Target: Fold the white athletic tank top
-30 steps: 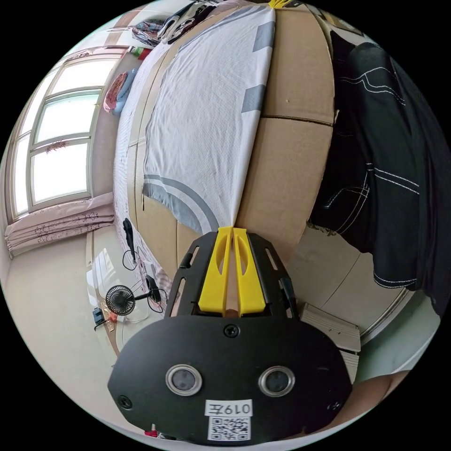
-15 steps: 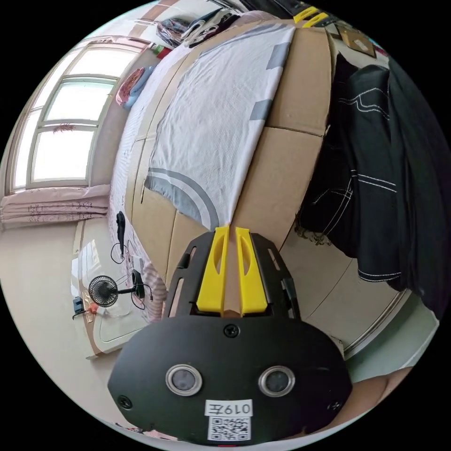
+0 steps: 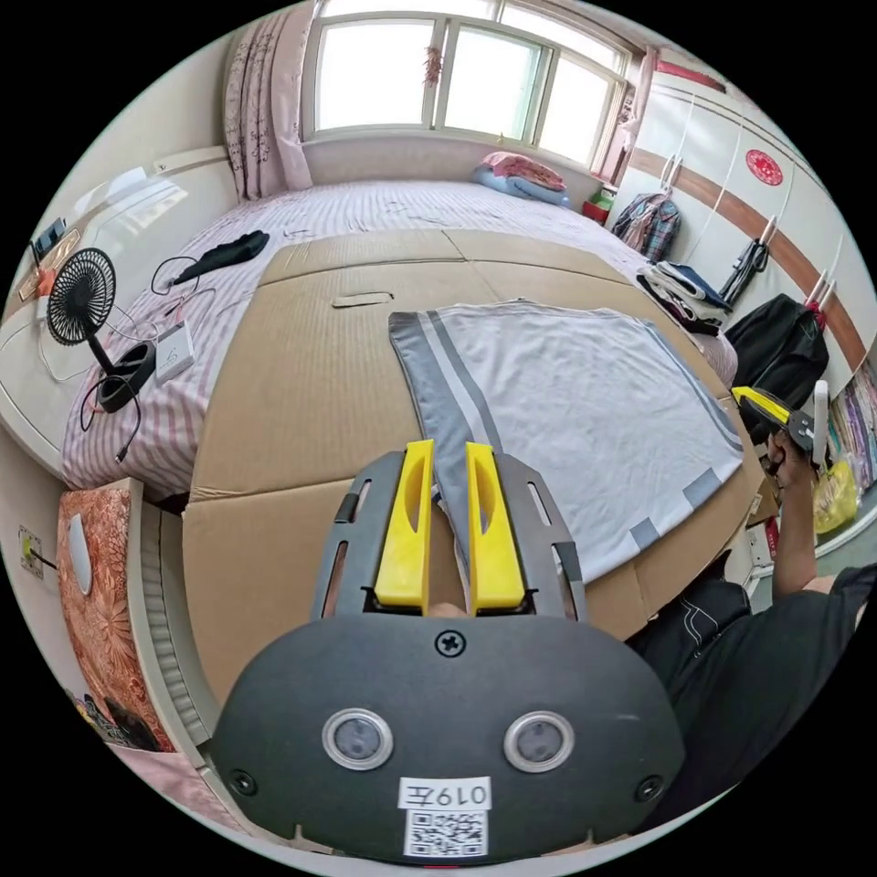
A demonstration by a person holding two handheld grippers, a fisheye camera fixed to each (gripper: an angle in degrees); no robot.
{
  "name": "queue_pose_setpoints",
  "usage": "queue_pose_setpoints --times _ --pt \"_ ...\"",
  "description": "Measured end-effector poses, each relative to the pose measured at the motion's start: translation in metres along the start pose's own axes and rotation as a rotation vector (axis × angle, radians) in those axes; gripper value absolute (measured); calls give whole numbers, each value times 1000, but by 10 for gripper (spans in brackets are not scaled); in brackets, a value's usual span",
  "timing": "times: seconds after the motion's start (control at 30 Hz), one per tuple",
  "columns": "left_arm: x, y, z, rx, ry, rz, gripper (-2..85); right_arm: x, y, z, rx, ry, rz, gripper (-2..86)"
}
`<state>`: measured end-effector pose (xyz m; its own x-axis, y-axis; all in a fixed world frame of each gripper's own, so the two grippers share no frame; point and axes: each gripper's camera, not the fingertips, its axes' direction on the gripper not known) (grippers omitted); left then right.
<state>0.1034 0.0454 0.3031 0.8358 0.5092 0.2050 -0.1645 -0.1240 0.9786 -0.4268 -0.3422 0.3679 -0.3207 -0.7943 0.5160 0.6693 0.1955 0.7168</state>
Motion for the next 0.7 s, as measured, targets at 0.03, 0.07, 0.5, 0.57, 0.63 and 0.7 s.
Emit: queue_pose_setpoints --times 0.03,0.07,0.5,0.57,0.63,0.7 --pt "-9 -7 8 -23 -12 -13 37 8 0 9 -24 -19 16 -10" --pt "-18 -14 15 -43 7 -26 41 18 2 17 -48 -48 40 -10" --pt "-60 -55 57 -144 -104 22 55 78 17 64 -164 -257 126 -10" --pt "-67 -60 56 -147 -121 23 54 79 12 64 -178 -260 121 -10" --pt "-73 -64 52 -124 -114 9 50 74 6 54 -153 -253 102 -10" --pt "-81 -67 43 -68 -98 -23 41 62 -1 36 -83 -224 85 -10"
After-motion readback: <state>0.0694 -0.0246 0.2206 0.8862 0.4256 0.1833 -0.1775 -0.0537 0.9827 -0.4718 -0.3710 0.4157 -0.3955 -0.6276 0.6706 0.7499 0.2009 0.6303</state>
